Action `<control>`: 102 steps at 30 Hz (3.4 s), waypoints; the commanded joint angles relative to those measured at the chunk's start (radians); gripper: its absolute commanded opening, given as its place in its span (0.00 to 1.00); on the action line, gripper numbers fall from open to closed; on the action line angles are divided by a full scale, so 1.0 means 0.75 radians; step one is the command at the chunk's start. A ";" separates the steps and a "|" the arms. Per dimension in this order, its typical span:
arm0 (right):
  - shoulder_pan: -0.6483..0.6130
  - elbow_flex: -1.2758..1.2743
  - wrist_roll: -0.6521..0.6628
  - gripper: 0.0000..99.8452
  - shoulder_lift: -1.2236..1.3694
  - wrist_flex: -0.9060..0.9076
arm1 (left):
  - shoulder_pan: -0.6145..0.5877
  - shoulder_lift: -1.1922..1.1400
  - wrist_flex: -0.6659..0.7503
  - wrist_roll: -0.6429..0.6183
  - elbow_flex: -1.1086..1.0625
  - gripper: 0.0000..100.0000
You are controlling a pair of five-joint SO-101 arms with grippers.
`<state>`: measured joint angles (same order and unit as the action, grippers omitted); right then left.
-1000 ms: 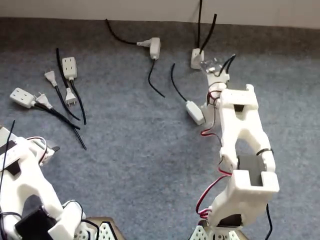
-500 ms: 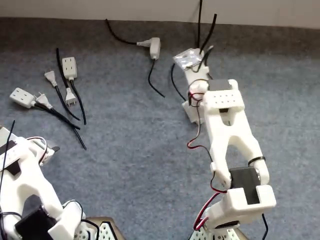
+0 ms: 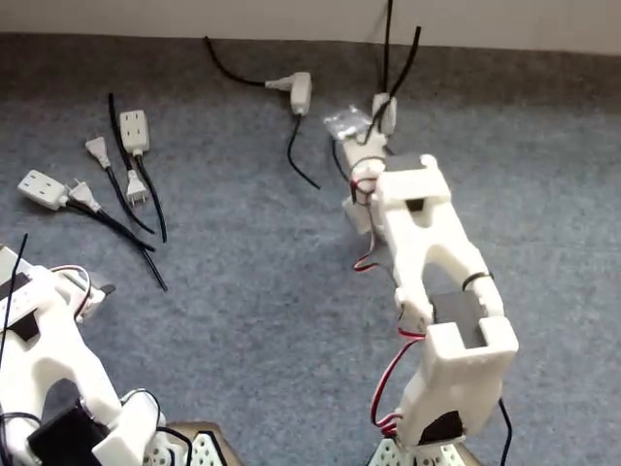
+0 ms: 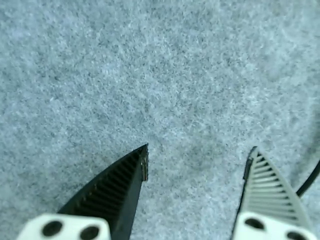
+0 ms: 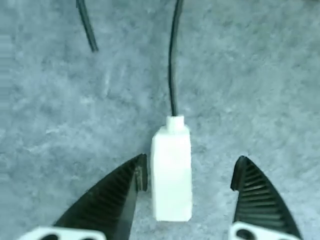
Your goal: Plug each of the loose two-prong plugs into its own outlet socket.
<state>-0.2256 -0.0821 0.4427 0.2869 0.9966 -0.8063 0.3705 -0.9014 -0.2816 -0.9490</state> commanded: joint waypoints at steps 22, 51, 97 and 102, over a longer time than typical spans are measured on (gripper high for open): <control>0.361 0.157 0.266 0.27 0.030 -0.024 | 0.030 0.038 0.016 -0.002 0.005 0.31; 0.275 0.300 -0.053 0.27 0.302 -0.114 | 0.028 0.038 0.016 -0.002 0.005 0.31; -0.729 0.821 -1.862 0.11 0.742 0.386 | 0.028 0.038 0.016 -0.002 0.005 0.31; -0.727 0.940 -1.856 0.13 0.752 0.457 | 0.030 0.038 0.016 -0.002 0.005 0.31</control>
<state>-0.7518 0.5393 -0.9398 0.8439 1.3433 -0.8063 0.3705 -0.9014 -0.2816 -0.9490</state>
